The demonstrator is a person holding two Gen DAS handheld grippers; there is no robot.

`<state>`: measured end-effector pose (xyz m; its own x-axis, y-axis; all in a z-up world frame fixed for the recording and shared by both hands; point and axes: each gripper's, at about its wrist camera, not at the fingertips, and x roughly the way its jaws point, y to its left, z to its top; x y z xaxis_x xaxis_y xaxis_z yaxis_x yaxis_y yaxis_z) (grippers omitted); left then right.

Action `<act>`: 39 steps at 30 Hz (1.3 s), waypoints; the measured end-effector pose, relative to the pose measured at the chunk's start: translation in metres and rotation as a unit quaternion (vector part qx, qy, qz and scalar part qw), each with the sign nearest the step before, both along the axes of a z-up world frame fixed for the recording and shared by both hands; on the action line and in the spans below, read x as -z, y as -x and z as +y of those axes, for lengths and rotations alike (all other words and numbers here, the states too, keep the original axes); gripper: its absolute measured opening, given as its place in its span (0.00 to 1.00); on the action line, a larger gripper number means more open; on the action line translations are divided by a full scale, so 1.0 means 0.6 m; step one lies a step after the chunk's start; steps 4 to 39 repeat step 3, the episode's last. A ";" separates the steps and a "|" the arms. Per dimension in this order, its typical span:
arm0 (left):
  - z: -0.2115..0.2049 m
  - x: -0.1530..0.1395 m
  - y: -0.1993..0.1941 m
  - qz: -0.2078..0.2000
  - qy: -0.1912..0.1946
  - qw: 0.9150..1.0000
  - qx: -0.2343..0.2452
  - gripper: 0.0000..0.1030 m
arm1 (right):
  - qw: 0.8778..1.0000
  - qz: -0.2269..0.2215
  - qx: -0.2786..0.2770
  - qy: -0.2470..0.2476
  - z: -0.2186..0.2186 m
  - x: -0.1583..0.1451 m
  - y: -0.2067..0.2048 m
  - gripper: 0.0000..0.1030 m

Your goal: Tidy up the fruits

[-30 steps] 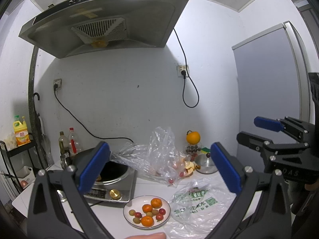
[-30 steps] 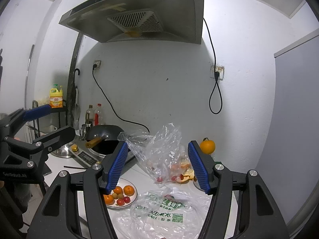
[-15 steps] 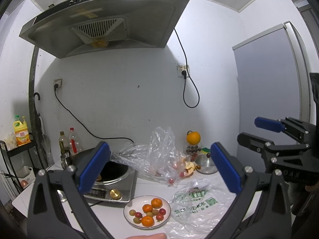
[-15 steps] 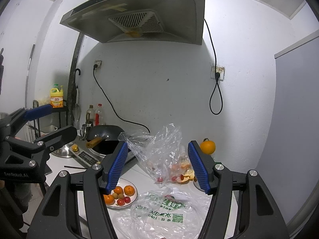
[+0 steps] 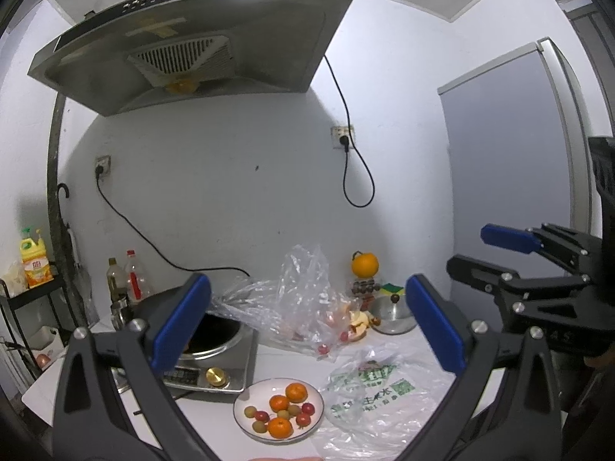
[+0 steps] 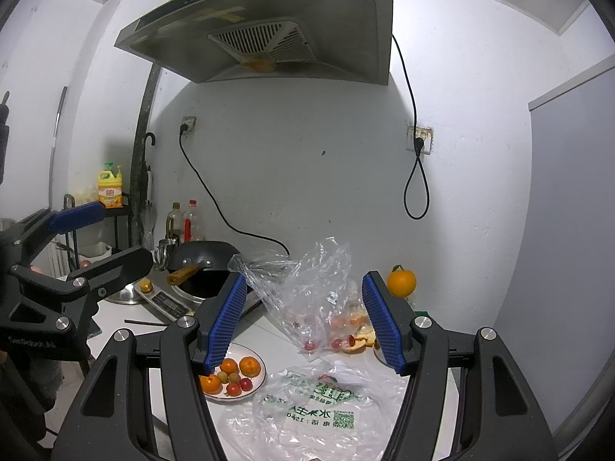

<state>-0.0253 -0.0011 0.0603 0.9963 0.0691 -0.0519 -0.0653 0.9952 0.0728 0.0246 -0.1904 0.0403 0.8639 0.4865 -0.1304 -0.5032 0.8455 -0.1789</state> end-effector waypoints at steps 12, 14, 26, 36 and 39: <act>-0.003 0.003 -0.002 0.001 -0.002 1.000 0.004 0.99 | 1.000 0.001 -0.001 -0.001 -0.003 0.001 -0.001 0.64; -0.003 0.003 -0.002 0.001 -0.002 1.000 0.004 0.99 | 1.000 0.001 -0.001 -0.001 -0.003 0.001 -0.001 0.64; -0.003 0.003 -0.002 0.001 -0.002 1.000 0.004 0.99 | 1.000 0.001 -0.001 -0.001 -0.003 0.001 -0.001 0.64; -0.003 0.003 -0.002 0.001 -0.002 1.000 0.004 0.99 | 1.000 0.001 -0.001 -0.001 -0.003 0.001 -0.001 0.64; -0.003 0.003 -0.002 0.001 -0.002 1.000 0.004 0.99 | 1.000 0.001 -0.001 -0.001 -0.003 0.001 -0.001 0.64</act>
